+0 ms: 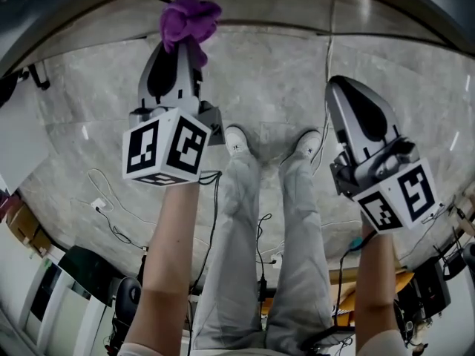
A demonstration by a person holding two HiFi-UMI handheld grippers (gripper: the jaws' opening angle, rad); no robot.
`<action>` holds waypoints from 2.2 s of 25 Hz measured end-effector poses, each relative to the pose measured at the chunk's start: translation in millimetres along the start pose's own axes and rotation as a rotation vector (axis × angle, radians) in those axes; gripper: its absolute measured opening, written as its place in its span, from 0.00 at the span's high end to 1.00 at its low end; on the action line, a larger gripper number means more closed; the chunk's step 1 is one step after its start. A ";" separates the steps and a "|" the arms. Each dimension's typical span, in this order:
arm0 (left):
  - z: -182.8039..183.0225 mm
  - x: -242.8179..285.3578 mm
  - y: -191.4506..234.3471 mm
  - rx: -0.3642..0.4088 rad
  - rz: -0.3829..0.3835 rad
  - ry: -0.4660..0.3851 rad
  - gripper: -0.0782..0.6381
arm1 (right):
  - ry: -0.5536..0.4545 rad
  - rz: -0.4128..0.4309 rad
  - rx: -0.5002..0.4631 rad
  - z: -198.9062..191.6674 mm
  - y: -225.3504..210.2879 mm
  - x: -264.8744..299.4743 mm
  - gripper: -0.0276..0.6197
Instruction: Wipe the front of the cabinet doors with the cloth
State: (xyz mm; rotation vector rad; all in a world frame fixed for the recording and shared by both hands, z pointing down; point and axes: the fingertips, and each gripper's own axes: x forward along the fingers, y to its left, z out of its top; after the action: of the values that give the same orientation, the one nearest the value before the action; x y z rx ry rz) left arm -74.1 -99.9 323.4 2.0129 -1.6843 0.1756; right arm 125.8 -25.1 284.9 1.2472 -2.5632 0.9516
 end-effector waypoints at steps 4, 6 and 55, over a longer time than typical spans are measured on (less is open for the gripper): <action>-16.9 -7.7 -41.7 0.011 -0.025 0.018 0.79 | -0.004 -0.016 0.014 -3.9 -23.4 -29.8 0.91; -27.1 -8.3 -68.0 0.021 -0.045 0.030 0.79 | -0.004 -0.028 0.023 -6.2 -35.4 -44.9 0.91; -115.8 82.7 -189.1 0.095 -0.322 0.208 0.79 | -0.032 -0.167 0.097 -49.3 -104.1 -91.0 0.91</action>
State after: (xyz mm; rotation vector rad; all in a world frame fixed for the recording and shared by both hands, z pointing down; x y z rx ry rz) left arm 149.2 -100.7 401.6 2.2176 -1.2287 0.3438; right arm 255.4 16.7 339.7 1.4875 -2.4150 1.0393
